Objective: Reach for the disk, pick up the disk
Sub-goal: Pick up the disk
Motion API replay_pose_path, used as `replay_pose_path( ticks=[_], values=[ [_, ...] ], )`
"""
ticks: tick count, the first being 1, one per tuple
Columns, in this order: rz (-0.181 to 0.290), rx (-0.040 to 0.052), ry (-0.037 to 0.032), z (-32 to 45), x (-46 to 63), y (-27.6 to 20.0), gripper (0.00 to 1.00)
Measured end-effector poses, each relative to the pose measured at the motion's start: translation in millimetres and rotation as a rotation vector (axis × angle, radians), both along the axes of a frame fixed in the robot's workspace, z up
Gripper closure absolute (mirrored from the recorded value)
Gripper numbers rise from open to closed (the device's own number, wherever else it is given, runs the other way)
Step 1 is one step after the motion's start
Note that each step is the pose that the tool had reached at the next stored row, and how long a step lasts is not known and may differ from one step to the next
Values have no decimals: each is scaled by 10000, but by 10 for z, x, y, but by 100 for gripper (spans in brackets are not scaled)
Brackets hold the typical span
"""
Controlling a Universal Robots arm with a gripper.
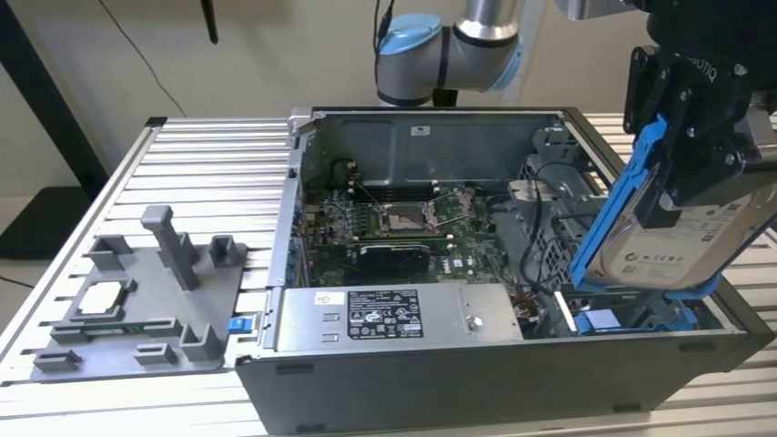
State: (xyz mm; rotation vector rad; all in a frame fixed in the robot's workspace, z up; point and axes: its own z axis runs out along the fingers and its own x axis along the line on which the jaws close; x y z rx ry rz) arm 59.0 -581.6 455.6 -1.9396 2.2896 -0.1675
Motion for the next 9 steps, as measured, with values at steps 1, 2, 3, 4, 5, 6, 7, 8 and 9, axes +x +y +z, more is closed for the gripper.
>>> replay_pose_path(
  ticks=[1,2,3,4,5,6,7,8,9],
  values=[
    [11,2,-1,-9,0,11,100],
    [34,1,0,-19,0,25,100],
    [66,2,-1,-33,1,39,100],
    [95,3,-1,-47,1,53,100],
    [118,2,0,-57,2,64,100],
    [140,2,-1,-69,7,72,100],
    [162,4,-1,-86,12,80,100],
    [192,2,0,-106,18,88,100],
    [221,4,-1,-124,28,92,100]
  ],
)
